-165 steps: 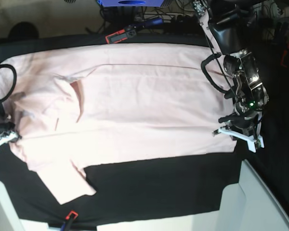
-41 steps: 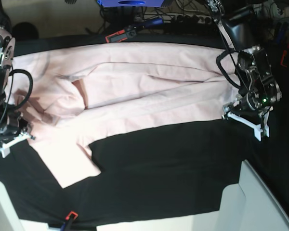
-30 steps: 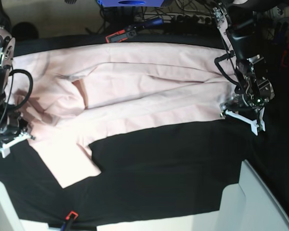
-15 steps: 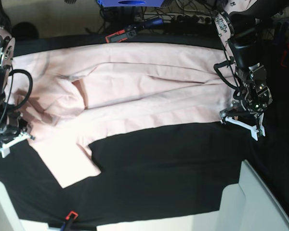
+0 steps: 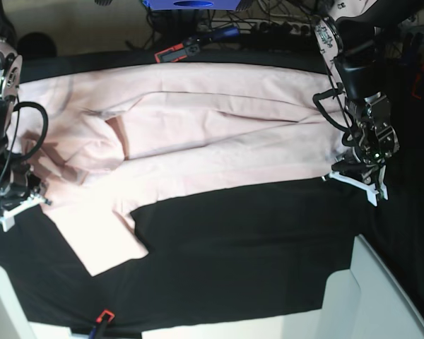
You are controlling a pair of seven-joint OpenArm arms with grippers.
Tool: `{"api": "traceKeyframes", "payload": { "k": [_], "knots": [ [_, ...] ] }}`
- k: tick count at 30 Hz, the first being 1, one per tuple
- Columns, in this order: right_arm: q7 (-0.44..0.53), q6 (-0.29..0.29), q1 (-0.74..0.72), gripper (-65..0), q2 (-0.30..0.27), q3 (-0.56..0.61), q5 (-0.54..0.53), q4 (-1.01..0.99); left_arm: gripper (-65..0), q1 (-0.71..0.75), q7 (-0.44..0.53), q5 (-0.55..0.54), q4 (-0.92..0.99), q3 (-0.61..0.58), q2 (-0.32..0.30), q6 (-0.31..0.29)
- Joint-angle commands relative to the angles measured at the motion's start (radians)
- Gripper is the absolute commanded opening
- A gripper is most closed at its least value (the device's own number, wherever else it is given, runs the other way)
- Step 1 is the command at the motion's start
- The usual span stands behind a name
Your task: Fold the T-shirt properly
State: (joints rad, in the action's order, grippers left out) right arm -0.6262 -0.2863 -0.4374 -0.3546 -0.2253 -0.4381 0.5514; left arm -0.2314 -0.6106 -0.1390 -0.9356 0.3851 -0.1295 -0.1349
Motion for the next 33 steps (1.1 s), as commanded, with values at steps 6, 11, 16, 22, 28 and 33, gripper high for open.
{"api": "traceKeyframes", "payload": {
  "k": [6, 11, 16, 22, 28, 33],
  "knots": [
    [0.013, -0.006, -0.028, -65.0, -0.019, -0.007, -0.008, 0.017, -65.0, 0.000, -0.071, -0.007, -0.171, -0.002, 0.027, -0.010],
    [0.013, -0.006, -0.028, -65.0, -0.019, -0.010, -0.009, 0.051, -65.0, 0.000, -0.141, -0.009, -0.319, -0.002, 0.032, -0.010],
    [0.013, -0.006, -0.025, -65.0, -0.019, -0.012, -0.009, 0.109, -65.0, 0.000, -0.142, -0.009, -0.391, -0.004, 0.041, -0.010],
    [0.013, -0.006, -0.028, -65.0, -0.022, -0.012, -0.009, 0.131, -65.0, 0.000, -0.142, -0.009, -0.429, -0.004, 0.046, -0.010],
    [0.015, -0.006, -0.031, -65.0, -0.028, -0.012, -0.011, 0.132, -65.0, -0.009, -0.142, -0.009, -0.472, -0.004, 0.046, -0.010],
    [0.027, -0.006, -0.039, -65.0, -0.028, -0.013, -0.011, 0.192, -65.0, -0.032, -0.142, -0.009, -0.489, -0.004, 0.046, -0.010]
  ]
}}
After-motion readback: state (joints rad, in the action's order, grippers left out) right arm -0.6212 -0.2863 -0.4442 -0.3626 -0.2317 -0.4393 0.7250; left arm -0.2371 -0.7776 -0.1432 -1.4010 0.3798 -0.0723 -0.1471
